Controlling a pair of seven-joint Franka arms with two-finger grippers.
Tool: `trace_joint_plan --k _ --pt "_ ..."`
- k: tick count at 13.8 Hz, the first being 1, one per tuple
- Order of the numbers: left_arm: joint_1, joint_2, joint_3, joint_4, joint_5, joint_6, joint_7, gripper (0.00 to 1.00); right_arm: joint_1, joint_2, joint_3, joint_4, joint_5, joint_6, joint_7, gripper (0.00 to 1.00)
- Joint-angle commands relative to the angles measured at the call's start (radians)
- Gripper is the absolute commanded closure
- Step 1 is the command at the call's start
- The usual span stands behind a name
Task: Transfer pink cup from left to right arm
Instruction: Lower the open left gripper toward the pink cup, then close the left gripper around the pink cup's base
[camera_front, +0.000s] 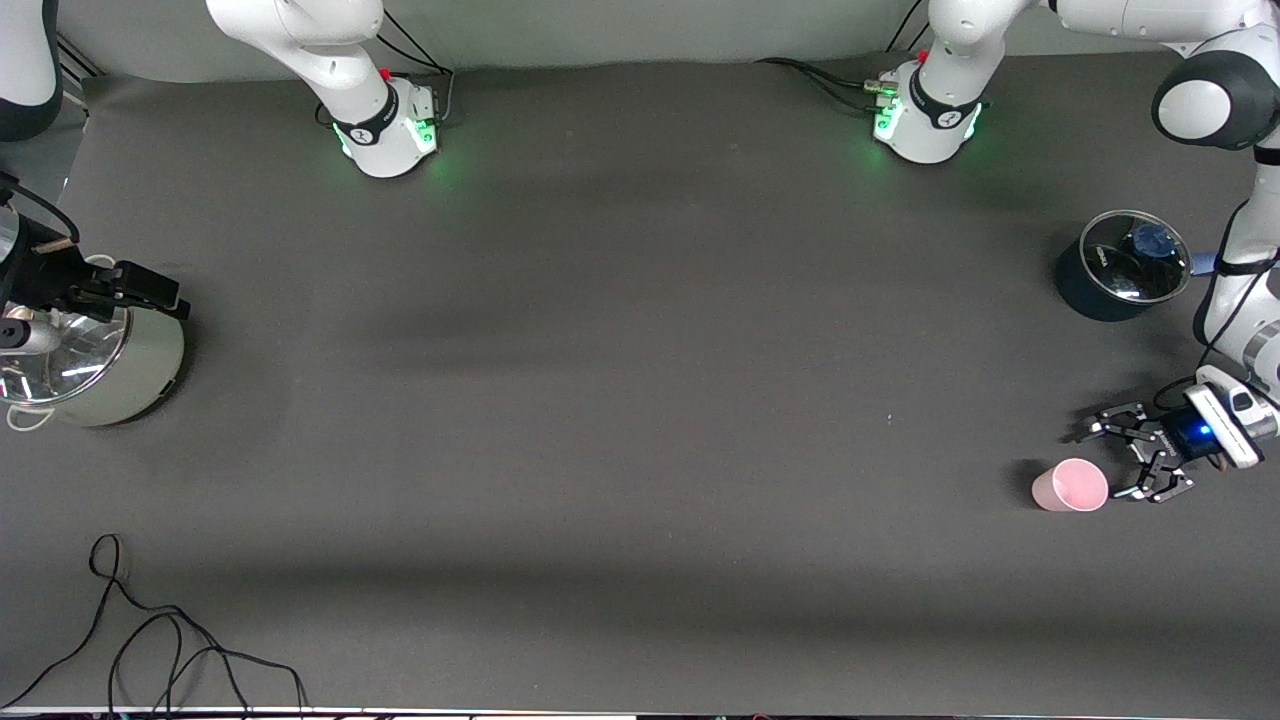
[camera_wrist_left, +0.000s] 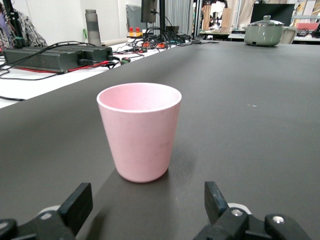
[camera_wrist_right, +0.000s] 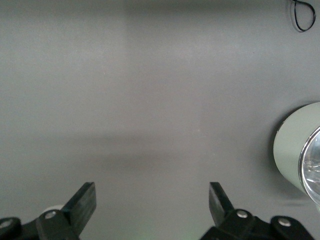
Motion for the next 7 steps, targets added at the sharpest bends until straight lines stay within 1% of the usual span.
trace_joint_plan --k 1,7 --pt "-0.021 0.021 -0.012 0.008 -0.033 0.024 0.002 0.0 0.008 0.003 -0.005 0.013 0.014 -0.011 0.016 0.0" --pt "-0.062 0.024 -0.015 -0.006 -0.078 0.06 0.008 0.0 0.007 0.003 -0.005 0.012 0.014 -0.011 0.016 0.0"
